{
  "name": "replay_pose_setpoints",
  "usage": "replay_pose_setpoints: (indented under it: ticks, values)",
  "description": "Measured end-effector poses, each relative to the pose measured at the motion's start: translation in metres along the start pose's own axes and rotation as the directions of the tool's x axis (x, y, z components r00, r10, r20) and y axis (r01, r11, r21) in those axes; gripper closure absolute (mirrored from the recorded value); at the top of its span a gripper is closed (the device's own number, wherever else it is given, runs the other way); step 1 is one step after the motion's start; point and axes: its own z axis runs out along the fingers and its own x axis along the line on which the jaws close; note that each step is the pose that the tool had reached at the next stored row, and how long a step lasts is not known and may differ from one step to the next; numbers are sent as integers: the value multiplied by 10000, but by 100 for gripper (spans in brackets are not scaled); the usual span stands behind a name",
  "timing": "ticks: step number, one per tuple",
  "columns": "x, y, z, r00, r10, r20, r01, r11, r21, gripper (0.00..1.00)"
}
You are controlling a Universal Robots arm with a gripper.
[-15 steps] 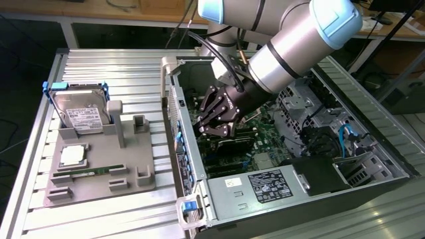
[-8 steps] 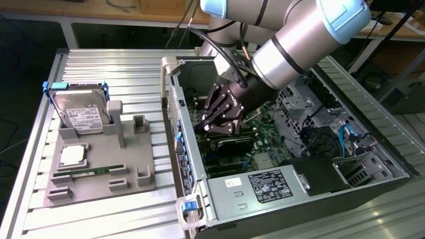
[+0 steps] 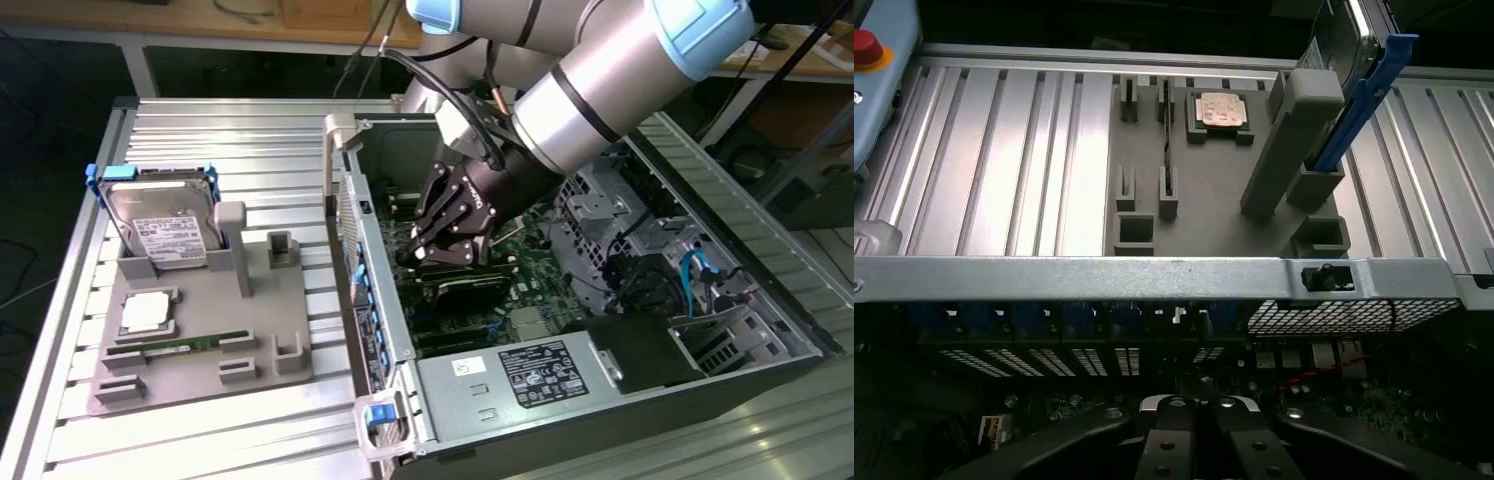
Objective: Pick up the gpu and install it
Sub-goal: 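Press down on the gpu until it lock into place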
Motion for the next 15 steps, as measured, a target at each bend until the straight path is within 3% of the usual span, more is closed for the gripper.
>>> replay_pose_setpoints:
  ticks: [2, 4, 6, 15]
  values:
    - [0, -4, 7, 10000, 6, -19, -5, 10000, 84, 89]
    - [1, -17, 28, 10000, 2, -30, -1, 9997, 246, 89]
    - [2, -27, 44, 10000, 0, -33, 1, 9996, 295, 89]
    - [2, -43, 49, 10000, 2, -34, -1, 9996, 300, 89]
